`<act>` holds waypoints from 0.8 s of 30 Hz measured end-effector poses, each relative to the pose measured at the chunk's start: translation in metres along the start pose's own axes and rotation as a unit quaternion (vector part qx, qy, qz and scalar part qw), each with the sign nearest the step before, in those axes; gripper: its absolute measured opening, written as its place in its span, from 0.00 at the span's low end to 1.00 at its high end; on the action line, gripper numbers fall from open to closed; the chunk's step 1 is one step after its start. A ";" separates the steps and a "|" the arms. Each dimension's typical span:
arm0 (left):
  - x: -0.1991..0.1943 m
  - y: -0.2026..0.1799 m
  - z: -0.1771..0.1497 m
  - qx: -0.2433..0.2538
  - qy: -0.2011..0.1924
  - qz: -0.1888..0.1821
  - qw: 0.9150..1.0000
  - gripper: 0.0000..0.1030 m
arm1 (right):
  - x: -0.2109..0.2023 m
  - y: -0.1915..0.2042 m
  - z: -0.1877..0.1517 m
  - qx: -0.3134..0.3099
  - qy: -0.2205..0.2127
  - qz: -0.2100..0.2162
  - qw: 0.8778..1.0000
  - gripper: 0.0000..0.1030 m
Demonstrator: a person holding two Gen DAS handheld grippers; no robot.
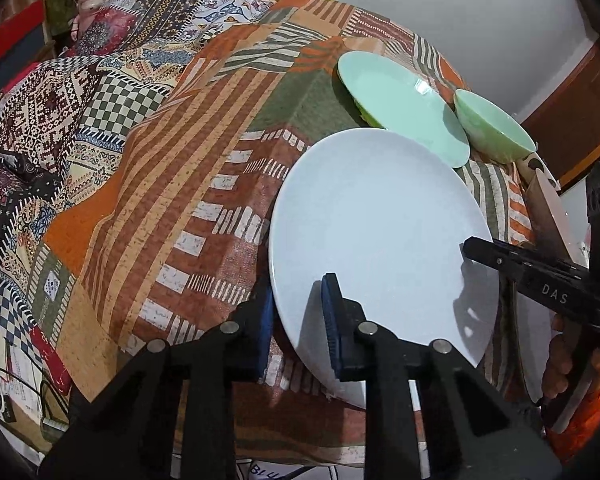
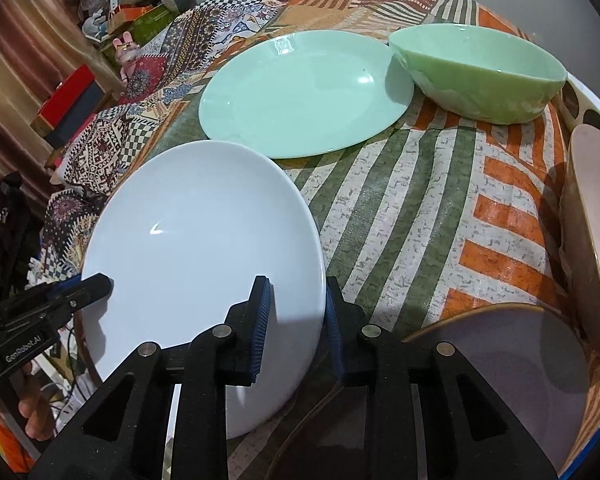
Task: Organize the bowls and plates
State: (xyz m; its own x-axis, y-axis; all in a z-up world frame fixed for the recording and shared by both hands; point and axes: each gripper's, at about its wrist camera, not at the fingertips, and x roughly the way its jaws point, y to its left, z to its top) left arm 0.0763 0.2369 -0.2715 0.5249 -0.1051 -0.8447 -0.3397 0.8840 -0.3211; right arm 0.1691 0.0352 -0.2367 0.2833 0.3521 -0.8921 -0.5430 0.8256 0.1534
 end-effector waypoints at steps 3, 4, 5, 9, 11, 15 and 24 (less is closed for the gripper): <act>-0.001 -0.002 0.001 -0.002 0.002 0.008 1.000 0.22 | -0.001 0.001 0.001 0.005 0.000 -0.001 1.000 0.24; -0.002 -0.003 0.001 -0.001 0.002 0.012 1.000 0.22 | -0.002 0.002 0.001 0.007 0.000 0.000 1.000 0.24; -0.003 -0.003 0.000 0.000 0.002 0.014 1.000 0.22 | -0.003 0.003 0.000 0.007 0.000 0.001 1.000 0.24; -0.009 -0.003 -0.001 -0.005 -0.001 0.012 1.000 0.22 | -0.007 0.002 -0.001 0.009 -0.002 0.007 1.000 0.24; -0.014 -0.003 -0.001 -0.007 -0.005 0.011 1.000 0.22 | -0.009 0.002 -0.002 0.011 -0.005 0.011 1.000 0.24; -0.025 -0.007 -0.001 -0.004 -0.017 0.013 1.000 0.22 | -0.018 0.002 -0.004 0.012 -0.013 0.017 1.000 0.24; -0.050 -0.025 0.002 0.010 -0.042 0.010 0.999 0.22 | -0.041 -0.001 -0.010 0.020 -0.037 0.029 0.999 0.24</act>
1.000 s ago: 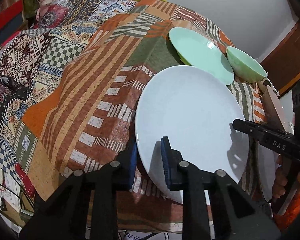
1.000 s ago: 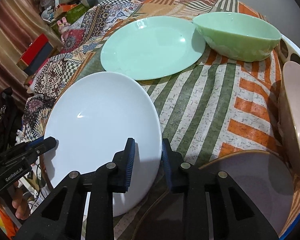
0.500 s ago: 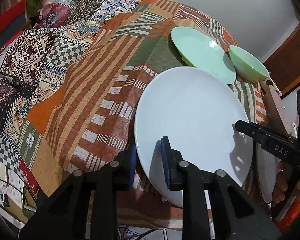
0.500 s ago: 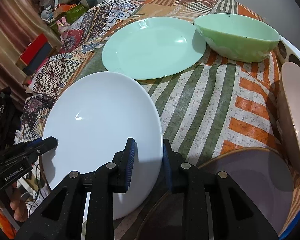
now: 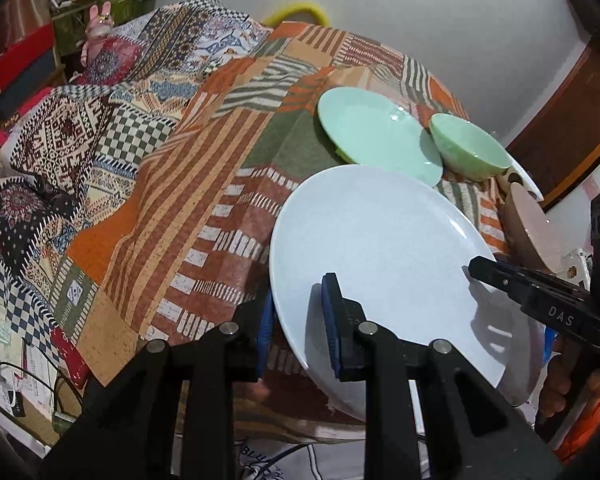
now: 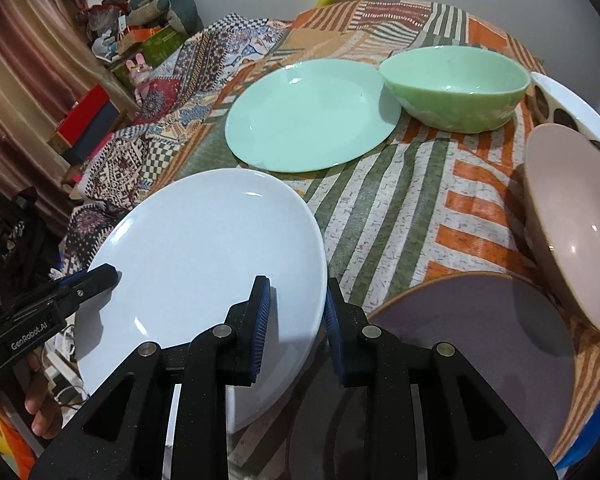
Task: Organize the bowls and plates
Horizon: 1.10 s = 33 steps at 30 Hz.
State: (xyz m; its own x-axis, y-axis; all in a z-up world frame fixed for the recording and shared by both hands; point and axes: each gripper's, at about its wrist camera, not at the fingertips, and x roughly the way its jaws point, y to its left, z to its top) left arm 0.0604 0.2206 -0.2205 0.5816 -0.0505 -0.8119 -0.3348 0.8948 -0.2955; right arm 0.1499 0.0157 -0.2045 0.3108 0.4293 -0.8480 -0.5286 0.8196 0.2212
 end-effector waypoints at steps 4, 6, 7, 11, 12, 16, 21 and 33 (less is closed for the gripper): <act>-0.010 -0.010 0.001 0.010 -0.009 -0.005 1.000 0.22 | -0.014 -0.004 -0.002 0.005 -0.015 0.002 1.000 0.24; -0.015 -0.017 0.002 0.017 -0.015 -0.007 1.000 0.22 | -0.021 -0.006 -0.004 0.007 -0.022 0.002 1.000 0.24; -0.017 -0.020 0.002 0.019 -0.017 -0.008 1.000 0.22 | -0.026 -0.006 -0.005 0.009 -0.028 0.002 1.000 0.24; -0.027 -0.035 0.003 0.032 -0.025 -0.014 0.999 0.22 | -0.040 -0.010 -0.008 0.014 -0.044 0.001 0.999 0.24; -0.030 -0.039 0.002 0.036 -0.028 -0.015 0.999 0.22 | -0.045 -0.012 -0.010 0.016 -0.049 0.001 0.999 0.24; -0.039 -0.054 0.000 0.050 -0.036 -0.019 0.998 0.22 | -0.058 -0.016 -0.015 0.021 -0.062 -0.002 0.998 0.24; -0.045 -0.069 -0.002 0.061 -0.037 -0.026 0.997 0.22 | -0.074 -0.026 -0.023 0.028 -0.076 -0.004 0.997 0.24; -0.045 -0.105 -0.013 0.087 -0.021 -0.033 0.995 0.22 | -0.096 -0.050 -0.045 0.049 -0.091 -0.004 0.995 0.24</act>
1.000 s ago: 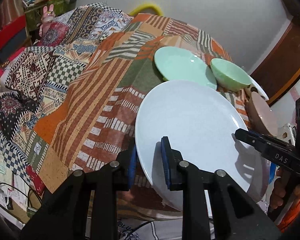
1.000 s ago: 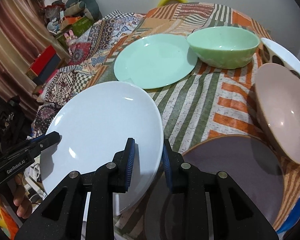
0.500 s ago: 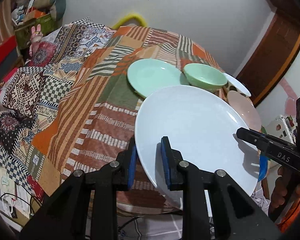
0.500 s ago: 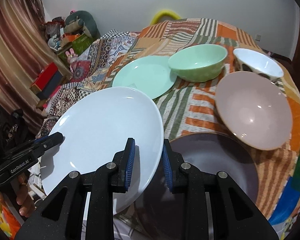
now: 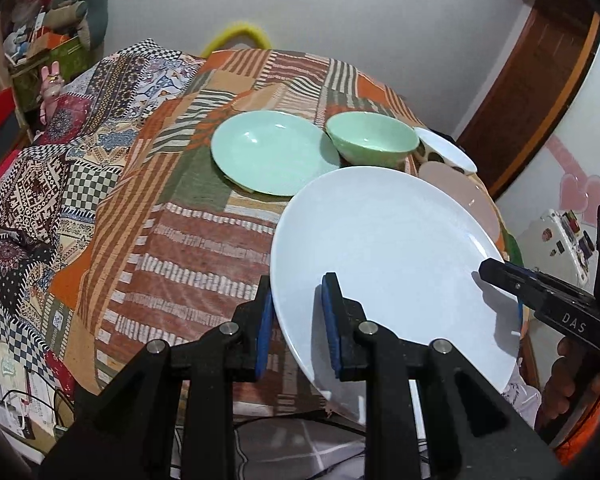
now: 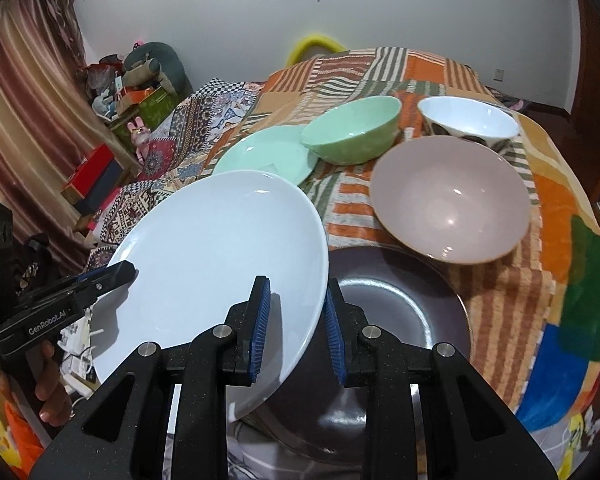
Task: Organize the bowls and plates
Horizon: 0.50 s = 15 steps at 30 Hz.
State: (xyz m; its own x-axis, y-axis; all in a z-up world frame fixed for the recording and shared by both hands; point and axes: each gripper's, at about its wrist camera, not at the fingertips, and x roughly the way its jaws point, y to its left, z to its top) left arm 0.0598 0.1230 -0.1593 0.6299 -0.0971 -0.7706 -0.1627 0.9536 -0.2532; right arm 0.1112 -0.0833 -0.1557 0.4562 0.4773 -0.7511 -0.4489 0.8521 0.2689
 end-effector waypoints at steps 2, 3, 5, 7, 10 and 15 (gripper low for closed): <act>0.002 -0.006 -0.001 0.005 0.004 0.000 1.000 0.22 | -0.002 -0.006 -0.004 0.007 0.001 0.000 1.000 0.24; 0.003 -0.009 -0.002 0.007 0.006 -0.001 1.000 0.22 | -0.004 -0.009 -0.006 0.009 0.001 0.000 1.000 0.24; 0.005 -0.015 -0.003 0.012 0.010 -0.002 1.000 0.22 | -0.006 -0.014 -0.010 0.013 0.001 -0.001 1.000 0.24; 0.008 -0.020 -0.003 0.017 0.014 -0.004 1.000 0.22 | -0.009 -0.021 -0.013 0.018 0.001 -0.002 1.000 0.24; 0.013 -0.027 -0.004 0.022 0.022 -0.007 0.999 0.22 | -0.012 -0.029 -0.017 0.026 0.002 -0.003 1.000 0.24; 0.023 -0.040 -0.007 0.034 0.036 -0.010 0.999 0.22 | -0.015 -0.042 -0.026 0.038 0.005 -0.006 0.999 0.24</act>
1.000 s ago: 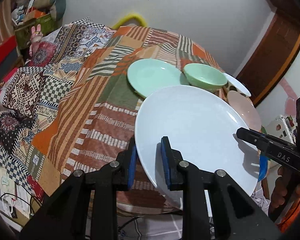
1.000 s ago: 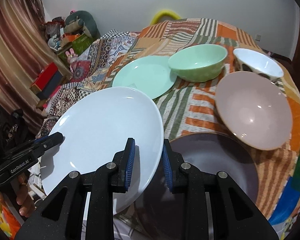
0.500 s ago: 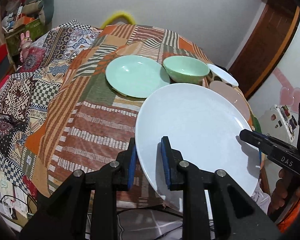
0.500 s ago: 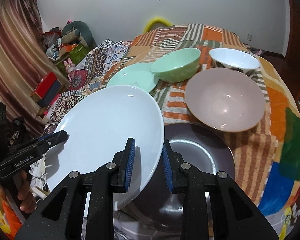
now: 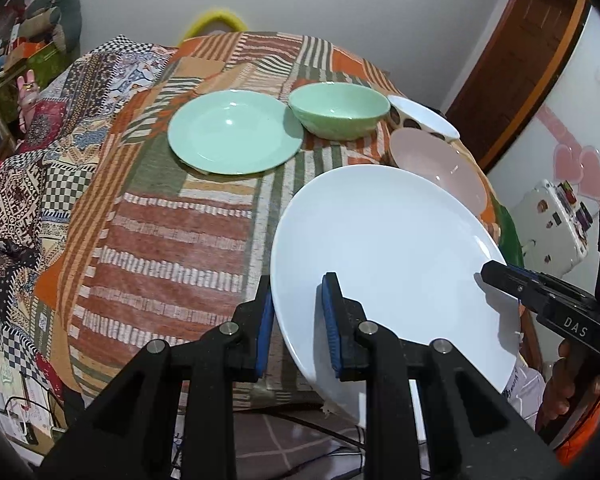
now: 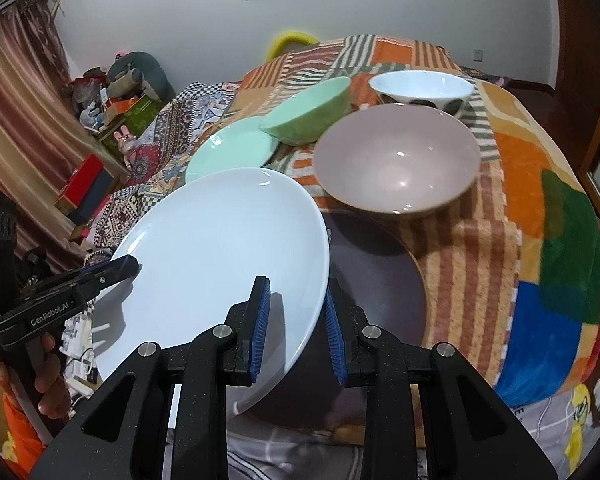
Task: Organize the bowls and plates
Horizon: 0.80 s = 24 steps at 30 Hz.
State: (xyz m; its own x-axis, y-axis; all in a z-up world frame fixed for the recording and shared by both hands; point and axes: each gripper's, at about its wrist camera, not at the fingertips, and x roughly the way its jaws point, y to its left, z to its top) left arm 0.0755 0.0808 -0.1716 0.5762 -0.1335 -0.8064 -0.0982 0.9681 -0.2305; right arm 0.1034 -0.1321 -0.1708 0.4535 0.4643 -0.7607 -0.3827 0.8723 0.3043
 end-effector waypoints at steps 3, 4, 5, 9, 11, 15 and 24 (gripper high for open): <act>0.008 -0.006 -0.001 0.004 0.012 -0.002 1.000 0.22 | -0.001 -0.008 -0.004 0.010 0.003 -0.001 1.000 0.24; 0.011 -0.007 0.000 0.006 0.016 -0.002 1.000 0.22 | -0.001 -0.010 -0.006 0.013 0.004 -0.001 1.000 0.24; 0.015 -0.010 0.000 0.010 0.022 -0.003 1.000 0.23 | -0.001 -0.013 -0.008 0.017 0.005 -0.001 1.000 0.24; 0.025 -0.016 -0.001 0.021 0.037 0.000 0.999 0.23 | 0.000 -0.023 -0.015 0.033 0.012 0.000 0.999 0.24; 0.030 -0.020 -0.002 0.025 0.043 0.002 0.999 0.23 | 0.003 -0.028 -0.018 0.041 0.018 0.000 0.999 0.24; 0.040 -0.024 -0.004 0.031 0.056 0.002 0.998 0.23 | 0.006 -0.037 -0.021 0.052 0.027 -0.001 0.998 0.24; 0.063 -0.031 -0.005 0.031 0.083 -0.001 0.996 0.23 | 0.009 -0.049 -0.023 0.072 0.038 -0.004 0.997 0.24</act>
State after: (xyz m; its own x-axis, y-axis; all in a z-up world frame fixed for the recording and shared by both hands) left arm 0.1108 0.0412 -0.2175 0.4331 -0.1643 -0.8863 -0.0440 0.9782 -0.2029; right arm 0.1080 -0.1744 -0.2064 0.3915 0.4500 -0.8027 -0.2580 0.8910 0.3737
